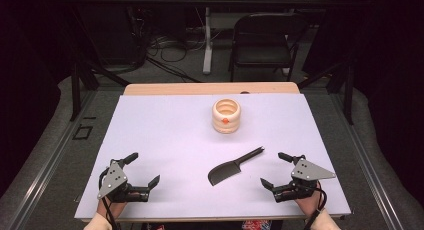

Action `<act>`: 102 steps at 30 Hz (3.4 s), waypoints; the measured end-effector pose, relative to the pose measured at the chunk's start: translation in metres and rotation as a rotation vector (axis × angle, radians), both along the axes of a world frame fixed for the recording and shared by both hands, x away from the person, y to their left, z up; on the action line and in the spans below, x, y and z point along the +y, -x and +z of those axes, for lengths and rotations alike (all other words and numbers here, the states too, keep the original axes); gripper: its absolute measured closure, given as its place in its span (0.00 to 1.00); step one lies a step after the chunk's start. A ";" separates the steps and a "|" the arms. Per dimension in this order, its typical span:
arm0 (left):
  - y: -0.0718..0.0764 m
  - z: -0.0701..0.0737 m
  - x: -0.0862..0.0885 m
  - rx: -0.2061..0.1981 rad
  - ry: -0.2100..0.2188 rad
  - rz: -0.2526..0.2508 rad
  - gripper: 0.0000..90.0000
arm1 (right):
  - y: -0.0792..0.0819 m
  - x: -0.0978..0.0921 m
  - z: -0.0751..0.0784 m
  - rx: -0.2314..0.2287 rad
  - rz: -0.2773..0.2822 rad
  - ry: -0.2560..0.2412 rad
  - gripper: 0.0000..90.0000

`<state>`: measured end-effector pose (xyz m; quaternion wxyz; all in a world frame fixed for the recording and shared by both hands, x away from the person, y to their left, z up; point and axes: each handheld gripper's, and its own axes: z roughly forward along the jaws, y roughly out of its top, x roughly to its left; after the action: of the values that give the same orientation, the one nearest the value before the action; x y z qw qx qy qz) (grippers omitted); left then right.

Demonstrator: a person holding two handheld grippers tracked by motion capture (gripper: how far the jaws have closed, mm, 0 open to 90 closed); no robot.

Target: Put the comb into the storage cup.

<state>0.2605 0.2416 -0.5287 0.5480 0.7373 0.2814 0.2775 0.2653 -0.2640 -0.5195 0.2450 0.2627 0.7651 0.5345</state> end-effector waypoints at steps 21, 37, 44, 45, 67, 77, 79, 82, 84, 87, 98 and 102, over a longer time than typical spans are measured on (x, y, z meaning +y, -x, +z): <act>-0.001 0.000 0.000 -0.008 -0.008 0.006 0.00 | -0.008 0.005 0.007 0.050 -0.034 -0.003 0.00; -0.001 -0.001 0.000 -0.005 -0.005 0.006 0.00 | -0.050 0.016 0.009 0.136 -0.064 0.038 0.00; -0.001 -0.001 0.000 -0.003 -0.005 0.006 0.00 | -0.063 0.020 0.008 0.160 -0.060 0.057 0.00; -0.001 -0.001 0.000 -0.004 -0.006 0.011 0.00 | -0.068 0.020 0.007 0.177 -0.067 0.060 0.00; -0.003 -0.002 -0.001 0.000 -0.009 0.004 0.00 | -0.111 0.034 -0.004 0.259 -0.070 0.116 0.00; -0.002 -0.001 -0.001 -0.002 -0.015 0.004 0.00 | -0.128 0.037 -0.006 0.285 -0.082 0.154 0.19; -0.002 -0.001 -0.001 -0.002 -0.015 0.003 0.00 | -0.129 0.037 -0.006 0.286 -0.088 0.155 0.23; -0.003 -0.001 0.000 0.001 -0.013 0.005 0.00 | -0.135 0.037 -0.008 0.308 -0.107 0.185 0.51; -0.004 -0.002 0.001 0.004 -0.008 0.008 0.00 | -0.137 0.037 -0.009 0.313 -0.104 0.199 0.63; -0.004 -0.002 0.001 0.008 -0.011 0.005 0.00 | -0.140 0.037 -0.012 0.329 -0.094 0.226 0.78; -0.003 -0.001 0.001 0.003 -0.015 0.004 0.00 | -0.144 0.038 -0.014 0.324 -0.098 0.322 1.00; -0.004 -0.001 0.001 0.004 -0.012 0.004 0.00 | -0.145 0.039 -0.016 0.341 -0.096 0.368 1.00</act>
<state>0.2640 0.2427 -0.5302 0.5425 0.7403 0.2825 0.2788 0.4105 -0.2252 -0.5360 0.1809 0.3359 0.8665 0.3218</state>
